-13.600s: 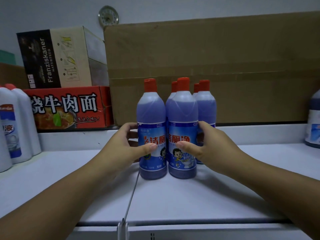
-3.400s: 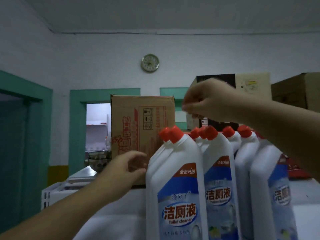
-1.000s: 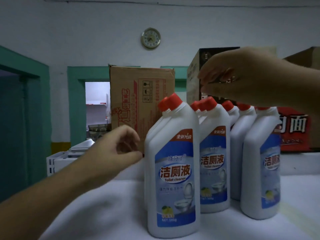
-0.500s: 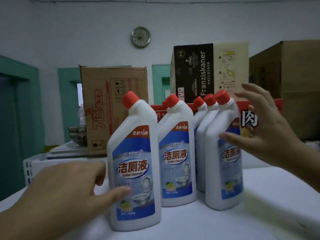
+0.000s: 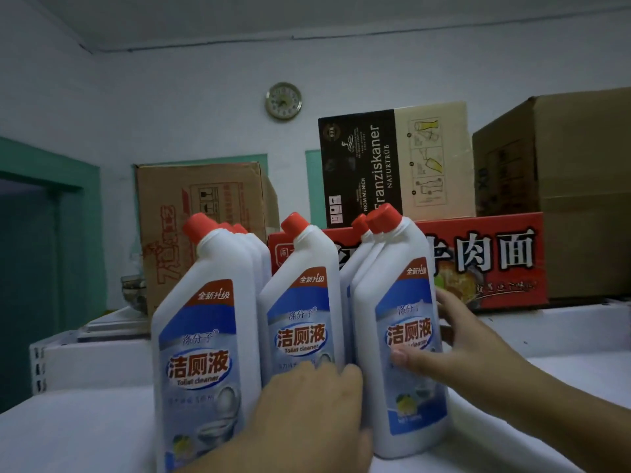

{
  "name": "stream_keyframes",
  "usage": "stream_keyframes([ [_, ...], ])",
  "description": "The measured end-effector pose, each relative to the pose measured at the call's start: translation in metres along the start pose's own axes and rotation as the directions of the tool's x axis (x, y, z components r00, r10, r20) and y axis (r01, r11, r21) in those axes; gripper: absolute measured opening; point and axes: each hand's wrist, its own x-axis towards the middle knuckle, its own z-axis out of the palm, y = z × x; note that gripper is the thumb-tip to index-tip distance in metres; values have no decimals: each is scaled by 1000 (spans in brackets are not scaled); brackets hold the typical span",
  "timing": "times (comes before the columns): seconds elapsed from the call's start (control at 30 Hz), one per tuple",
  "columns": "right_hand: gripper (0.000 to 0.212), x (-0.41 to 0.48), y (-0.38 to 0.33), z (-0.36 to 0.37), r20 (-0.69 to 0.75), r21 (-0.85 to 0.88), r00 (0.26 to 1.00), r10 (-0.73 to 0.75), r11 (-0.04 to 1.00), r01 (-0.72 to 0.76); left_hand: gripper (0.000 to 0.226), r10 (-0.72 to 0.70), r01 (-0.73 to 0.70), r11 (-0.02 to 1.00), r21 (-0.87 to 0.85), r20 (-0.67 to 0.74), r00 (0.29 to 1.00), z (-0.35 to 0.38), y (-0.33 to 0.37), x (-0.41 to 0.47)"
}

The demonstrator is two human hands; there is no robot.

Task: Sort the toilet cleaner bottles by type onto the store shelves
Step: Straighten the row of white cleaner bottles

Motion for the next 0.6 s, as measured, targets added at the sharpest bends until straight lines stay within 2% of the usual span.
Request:
stream_keyframes([
  [0.07,66,0,6,4,-14,24,1000,11,1000,-11,38,48,-46,993,-105,12,999,-13,-7,1],
  [0.13,55,0,11,7,-45,27,999,-4,1000,5,40,116,-117,991,-61,-27,993,-14,-12,1],
  [0.2,52,0,15,9,-67,55,998,-14,998,18,43,160,-160,987,-3,-5,987,-10,-17,-3],
  [0.27,52,1,19,11,-72,80,997,-17,997,23,42,166,-167,986,-4,-48,985,-5,-18,-9],
  [0.33,51,4,21,14,-70,108,997,-15,994,23,37,208,-191,977,90,-247,946,5,-21,-10],
  [0.4,50,6,23,17,-65,105,998,-22,994,29,24,213,-210,976,56,-445,870,17,-18,-11],
  [0.47,55,6,24,17,-36,72,999,-23,997,25,21,242,-218,970,107,-490,837,26,-17,-6],
  [0.53,68,3,24,13,56,65,998,5,998,-8,32,277,-228,961,157,-543,793,35,-18,0],
  [0.6,80,-1,22,10,181,84,982,57,994,-74,19,287,-218,958,187,-621,729,42,-23,6],
])
